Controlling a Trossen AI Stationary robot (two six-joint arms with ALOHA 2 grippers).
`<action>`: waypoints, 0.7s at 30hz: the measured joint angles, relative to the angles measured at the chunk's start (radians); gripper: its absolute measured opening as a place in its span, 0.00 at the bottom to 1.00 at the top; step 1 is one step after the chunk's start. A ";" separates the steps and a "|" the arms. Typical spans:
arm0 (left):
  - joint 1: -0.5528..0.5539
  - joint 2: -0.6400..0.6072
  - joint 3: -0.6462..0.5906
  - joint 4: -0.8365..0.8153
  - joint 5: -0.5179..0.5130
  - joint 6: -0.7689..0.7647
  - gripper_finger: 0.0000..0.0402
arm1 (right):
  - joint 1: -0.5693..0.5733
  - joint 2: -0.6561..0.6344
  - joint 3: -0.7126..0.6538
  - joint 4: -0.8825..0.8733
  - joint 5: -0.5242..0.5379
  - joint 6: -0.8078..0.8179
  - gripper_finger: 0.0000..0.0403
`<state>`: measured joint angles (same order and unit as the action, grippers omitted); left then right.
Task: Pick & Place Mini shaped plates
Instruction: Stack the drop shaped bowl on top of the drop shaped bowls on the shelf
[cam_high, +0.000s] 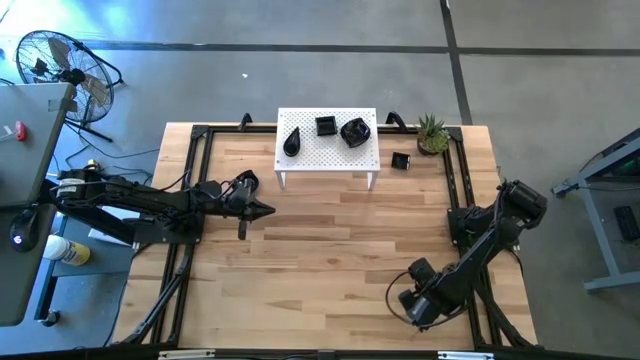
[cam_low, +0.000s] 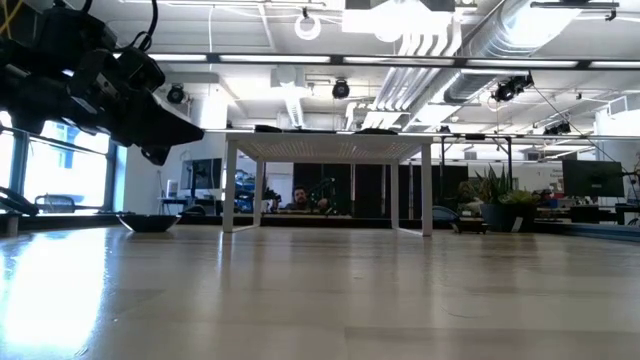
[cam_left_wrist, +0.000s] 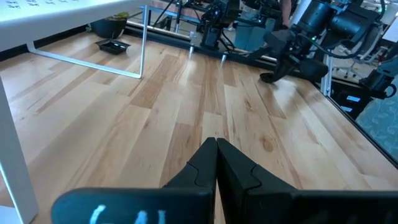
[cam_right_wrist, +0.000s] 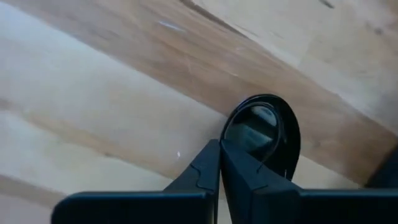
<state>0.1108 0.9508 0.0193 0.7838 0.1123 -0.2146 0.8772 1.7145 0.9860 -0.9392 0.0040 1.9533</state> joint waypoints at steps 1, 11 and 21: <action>0.000 0.000 0.000 0.000 0.000 0.000 0.00 | 0.000 0.000 0.014 -0.026 -0.004 -0.017 0.02; 0.000 0.000 0.000 0.007 -0.002 0.000 0.00 | -0.096 -0.001 0.236 -0.261 0.101 -0.318 0.01; 0.000 0.000 0.000 0.001 -0.002 0.000 0.00 | -0.363 -0.001 0.309 -0.130 0.284 -0.976 0.02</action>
<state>0.1112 0.9512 0.0193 0.7851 0.1104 -0.2146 0.5140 1.7136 1.2945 -1.0689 0.2877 0.9768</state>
